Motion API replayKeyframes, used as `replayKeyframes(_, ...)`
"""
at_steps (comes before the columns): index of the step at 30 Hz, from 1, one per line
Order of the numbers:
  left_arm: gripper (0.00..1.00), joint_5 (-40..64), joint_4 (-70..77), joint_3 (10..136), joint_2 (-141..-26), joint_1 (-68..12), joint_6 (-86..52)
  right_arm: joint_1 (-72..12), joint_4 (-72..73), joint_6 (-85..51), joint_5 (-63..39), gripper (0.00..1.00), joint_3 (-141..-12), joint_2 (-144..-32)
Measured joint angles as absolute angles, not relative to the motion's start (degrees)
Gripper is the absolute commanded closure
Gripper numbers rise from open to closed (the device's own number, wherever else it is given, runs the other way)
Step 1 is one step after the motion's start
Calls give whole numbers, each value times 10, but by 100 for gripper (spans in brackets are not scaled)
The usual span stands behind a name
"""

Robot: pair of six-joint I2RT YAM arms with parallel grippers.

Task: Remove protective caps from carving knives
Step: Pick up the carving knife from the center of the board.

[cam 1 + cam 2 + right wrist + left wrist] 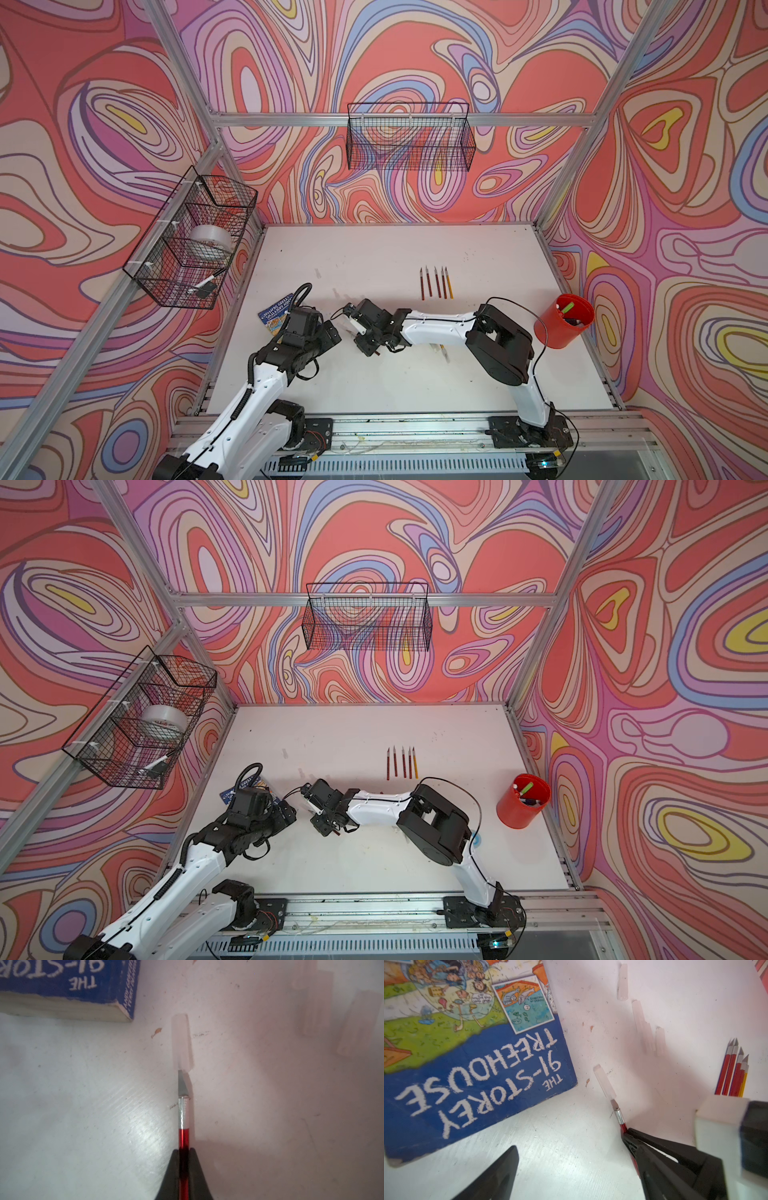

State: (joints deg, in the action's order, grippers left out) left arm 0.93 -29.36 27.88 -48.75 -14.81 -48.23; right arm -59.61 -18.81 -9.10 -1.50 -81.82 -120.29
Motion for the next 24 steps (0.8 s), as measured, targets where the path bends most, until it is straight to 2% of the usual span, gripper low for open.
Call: replayKeyframes(24, 7, 11, -294, 279, -499, -145, -482, -596, -212, -97, -28, 100, -856, -1220)
